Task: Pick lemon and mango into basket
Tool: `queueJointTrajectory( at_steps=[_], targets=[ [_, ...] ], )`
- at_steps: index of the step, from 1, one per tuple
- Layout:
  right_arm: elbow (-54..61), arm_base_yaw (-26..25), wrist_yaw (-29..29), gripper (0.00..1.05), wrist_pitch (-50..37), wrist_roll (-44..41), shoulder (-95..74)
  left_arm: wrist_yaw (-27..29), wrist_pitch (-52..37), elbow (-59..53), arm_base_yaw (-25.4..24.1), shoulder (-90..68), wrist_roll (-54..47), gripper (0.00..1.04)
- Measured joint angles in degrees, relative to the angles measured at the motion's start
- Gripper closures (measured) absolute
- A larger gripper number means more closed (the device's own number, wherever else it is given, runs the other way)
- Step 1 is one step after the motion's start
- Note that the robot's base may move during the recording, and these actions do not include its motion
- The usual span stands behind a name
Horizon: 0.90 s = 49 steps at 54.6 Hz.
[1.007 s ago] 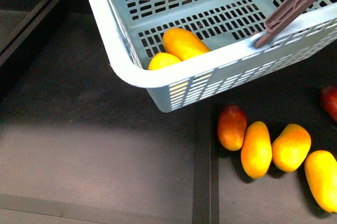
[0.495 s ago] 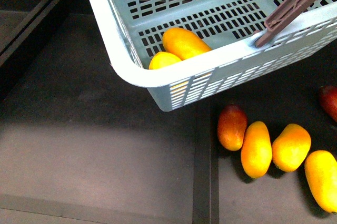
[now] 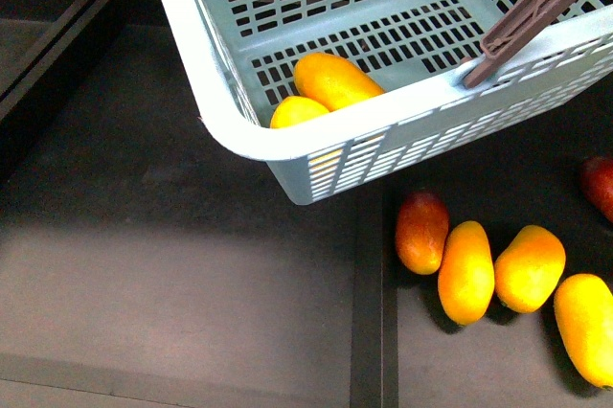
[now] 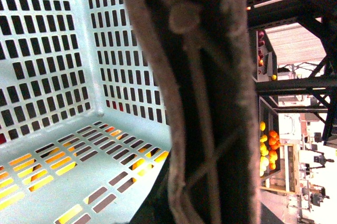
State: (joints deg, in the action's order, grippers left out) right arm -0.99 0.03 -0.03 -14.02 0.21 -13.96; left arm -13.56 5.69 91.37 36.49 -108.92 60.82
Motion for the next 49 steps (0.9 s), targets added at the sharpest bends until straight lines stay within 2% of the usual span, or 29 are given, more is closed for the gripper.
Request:
queueJointTrajectory(
  at_steps=[13,18,20,41,42,49],
  targets=[
    [0.0,0.0,0.0,1.03,3.8,0.0,3.8,0.0,0.0,0.0,0.0,0.0,0.0,1.00],
    [0.0,0.0,-0.1,1.03,12.5,0.0,10.6,-0.1,0.0,0.0,0.0,0.0,0.0,1.00],
    [0.0,0.0,0.0,1.03,13.4,0.0,12.2,-0.1,0.0,0.0,0.0,0.0,0.0,1.00],
    [0.0,0.0,0.0,1.03,13.9,-0.1,13.6,0.0,0.0,0.0,0.0,0.0,-0.1,1.00],
    [0.0,0.0,0.0,1.02,13.9,-0.1,13.6,0.0,0.0,0.0,0.0,0.0,-0.1,1.00],
    [0.0,0.0,0.0,0.74,13.9,0.0,13.6,0.0,0.0,0.0,0.0,0.0,0.0,1.00]
  ],
)
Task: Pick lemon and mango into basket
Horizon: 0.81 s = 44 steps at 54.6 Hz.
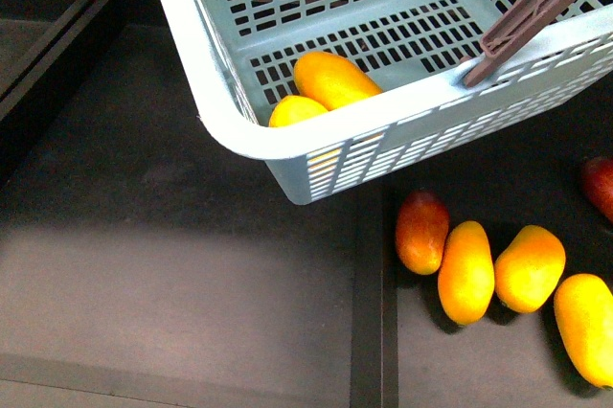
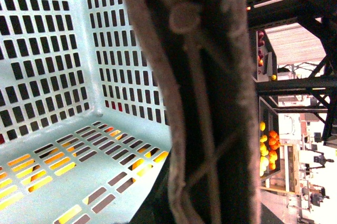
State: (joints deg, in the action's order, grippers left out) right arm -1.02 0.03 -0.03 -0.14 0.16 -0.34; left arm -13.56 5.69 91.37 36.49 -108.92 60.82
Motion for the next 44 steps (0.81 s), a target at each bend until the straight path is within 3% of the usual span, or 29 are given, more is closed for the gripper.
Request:
queueJointTrajectory(
  at_steps=[17,21,24,28,44],
  targets=[
    [0.0,0.0,0.0,0.26,0.0,0.0,0.0,0.5,0.1,0.0,0.0,0.0,-0.2,1.00],
    [0.0,0.0,0.1,0.10,0.0,0.0,0.0,19.6,15.5,6.3,1.7,-1.8,-1.5,1.00],
    [0.0,0.0,0.0,0.08,0.0,0.0,0.0,28.7,19.5,6.3,2.0,-1.9,-1.6,1.00],
    [0.0,0.0,-0.1,0.09,0.0,0.0,0.0,33.2,19.5,5.5,-0.1,-2.7,-2.3,1.00],
    [0.0,0.0,0.0,0.09,0.1,0.0,0.0,31.1,13.2,6.7,-13.5,-10.7,10.6,1.00]
  ],
)
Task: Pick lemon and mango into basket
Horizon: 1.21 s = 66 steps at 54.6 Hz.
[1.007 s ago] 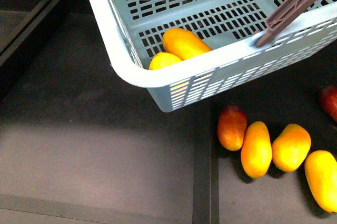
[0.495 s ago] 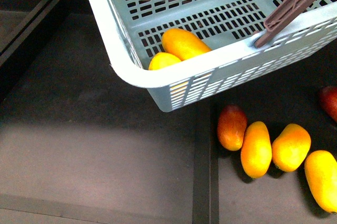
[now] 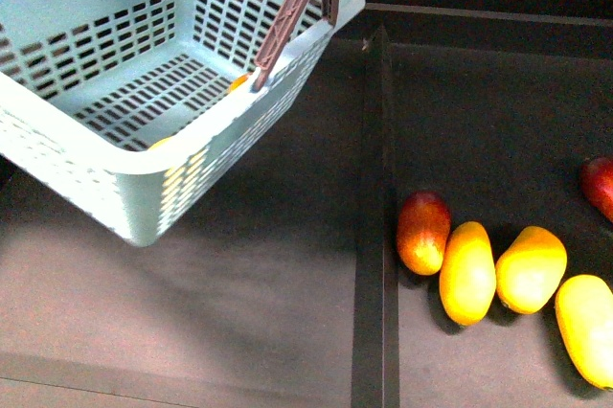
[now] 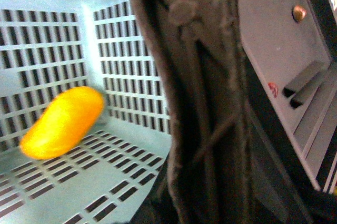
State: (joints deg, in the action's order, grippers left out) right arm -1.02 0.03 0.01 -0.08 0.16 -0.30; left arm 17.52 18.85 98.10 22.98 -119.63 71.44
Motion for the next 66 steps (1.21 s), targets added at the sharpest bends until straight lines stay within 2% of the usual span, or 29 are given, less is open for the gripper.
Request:
queueJointTrajectory(
  at_steps=[9,19,28,33,38,47,57,61,66],
  targets=[
    [0.0,0.0,0.0,0.09,0.0,0.0,0.0,-2.6,-0.5,8.2,-2.6,-7.5,8.3,1.00],
    [0.0,0.0,0.0,0.09,0.0,0.0,0.0,-2.5,0.5,16.3,-3.7,-14.9,12.7,1.00],
    [0.0,0.0,0.0,0.09,0.0,0.0,0.0,-2.3,0.3,17.9,-3.8,-18.7,15.9,1.00],
    [0.0,0.0,0.0,0.09,0.0,0.0,0.0,-3.0,-2.5,14.3,-3.4,-17.9,17.3,1.00],
    [0.0,0.0,0.0,0.09,0.0,0.0,0.0,-2.1,-7.0,6.0,-2.5,-14.4,20.0,1.00],
    [0.0,0.0,0.0,0.09,0.0,0.0,0.0,-1.4,-9.4,-2.9,-1.3,-9.8,22.2,1.00],
    [0.0,0.0,0.0,0.09,0.0,0.0,0.0,0.6,-8.7,-4.9,-0.8,-8.2,25.1,0.66],
    [0.0,0.0,0.0,0.09,0.0,0.0,0.0,3.3,-8.0,-5.8,-0.9,-6.4,26.8,0.49],
    [0.0,0.0,0.0,0.09,0.0,0.0,0.0,8.3,-5.9,-7.8,-0.8,-2.5,28.6,0.33]
  ],
)
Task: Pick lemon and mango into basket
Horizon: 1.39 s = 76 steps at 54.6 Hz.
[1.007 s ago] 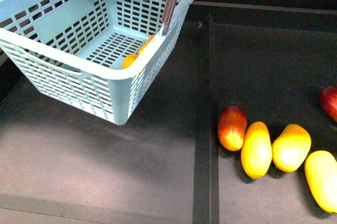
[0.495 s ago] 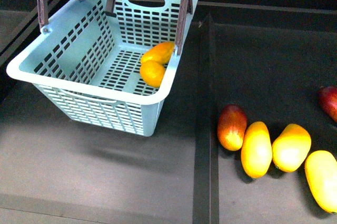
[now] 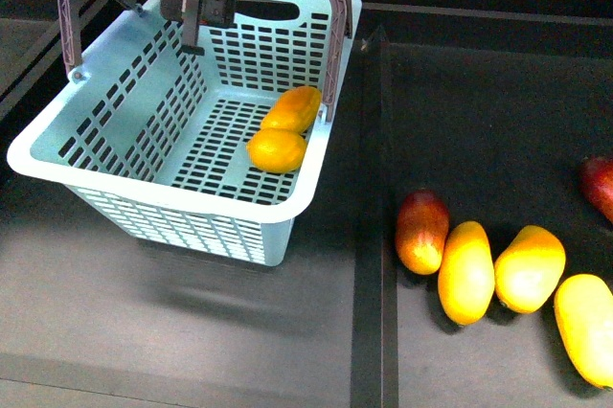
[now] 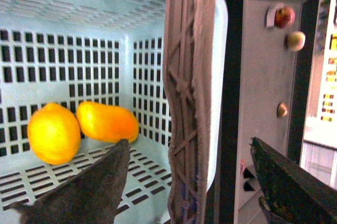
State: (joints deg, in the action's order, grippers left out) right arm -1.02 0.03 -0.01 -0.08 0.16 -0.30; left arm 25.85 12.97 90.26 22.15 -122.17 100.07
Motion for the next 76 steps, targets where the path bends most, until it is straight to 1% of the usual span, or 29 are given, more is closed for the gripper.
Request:
queueJointTrajectory(
  at_steps=[4,6,7,8,9,11,12,13,14,15,16,18,21,24,26,32,41,52,53,54,55,56,59,76],
  targets=[
    [0.0,0.0,0.0,0.09,0.0,0.0,0.0,3.4,4.5,-2.3,0.1,4.4,1.9,0.19],
    [0.0,0.0,0.0,0.09,0.0,0.0,0.0,5.0,6.9,-4.3,0.4,7.6,3.9,0.09],
    [0.0,0.0,0.0,0.09,0.0,0.0,0.0,5.0,6.8,-5.9,0.5,9.3,3.1,0.06],
    [0.0,0.0,0.0,0.09,0.0,0.0,0.0,3.2,1.8,-9.0,0.5,10.8,-0.4,0.10],
    [0.0,0.0,0.0,0.09,0.0,0.0,0.0,-0.2,-7.4,-14.1,0.4,13.3,-8.5,0.15],
    [0.0,0.0,0.0,0.09,0.0,0.0,0.0,-3.0,-19.7,-21.8,0.3,16.7,-19.1,0.22],
    [0.0,0.0,0.0,0.09,0.0,0.0,0.0,-3.8,-25.5,-25.6,0.2,18.5,-27.0,0.25],
    [0.0,0.0,0.0,0.09,0.0,0.0,0.0,-5.0,-34.6,-31.4,-0.1,21.1,-35.4,0.30],
    [0.0,0.0,0.0,0.09,0.0,0.0,0.0,-5.9,-43.4,-36.7,-0.5,23.5,-46.7,0.36],
    [0.0,0.0,0.0,0.09,0.0,0.0,0.0,-6.7,-51.6,-41.3,-1.1,25.8,-56.0,0.41],
    [0.0,0.0,0.0,0.09,0.0,0.0,0.0,-7.5,-57.5,-45.0,-2.0,28.2,-63.1,0.46],
    [0.0,0.0,0.0,0.09,0.0,0.0,0.0,-8.1,-62.7,-49.2,-3.3,31.2,-74.4,0.53],
    [0.0,0.0,0.0,0.09,0.0,0.0,0.0,-9.2,-66.6,-54.4,-5.3,35.0,-85.2,0.64],
    [0.0,0.0,0.0,0.09,0.0,0.0,0.0,-10.4,-67.7,-58.9,-7.0,37.7,-91.3,0.75],
    [0.0,0.0,0.0,0.09,0.0,0.0,0.0,-11.2,-67.9,-61.1,-7.6,38.8,-92.9,0.80],
    [0.0,0.0,0.0,0.09,0.0,0.0,0.0,-13.9,-68.5,-67.9,-9.7,43.0,-97.2,1.01],
    [0.0,0.0,0.0,0.09,0.0,0.0,0.0,-17.4,-68.3,-76.4,-13.5,52.7,-99.0,1.02],
    [0.0,0.0,0.0,0.09,0.0,0.0,0.0,-20.9,-62.9,-83.6,-17.0,64.9,-99.2,1.02],
    [0.0,0.0,0.0,0.09,0.0,0.0,0.0,-21.2,-63.8,-84.2,-17.2,64.9,-99.3,1.02],
    [0.0,0.0,0.0,0.09,0.0,0.0,0.0,-21.9,-65.3,-85.1,-17.7,65.2,-99.3,1.02],
    [0.0,0.0,0.0,0.09,0.0,0.0,0.0,-24.3,-65.3,-85.9,-19.2,65.6,-99.3,1.02],
    [0.0,0.0,0.0,0.09,0.0,0.0,0.0,-25.2,-64.7,-86.7,-20.3,66.4,-99.4,1.02],
    [0.0,0.0,0.0,0.09,0.0,0.0,0.0,-25.3,-62.7,-87.6,-21.6,68.6,-99.4,1.02],
    [0.0,0.0,0.0,0.09,0.0,0.0,0.0,-25.8,-48.9,-89.4,-21.9,85.2,-99.4,1.02]
  ],
)
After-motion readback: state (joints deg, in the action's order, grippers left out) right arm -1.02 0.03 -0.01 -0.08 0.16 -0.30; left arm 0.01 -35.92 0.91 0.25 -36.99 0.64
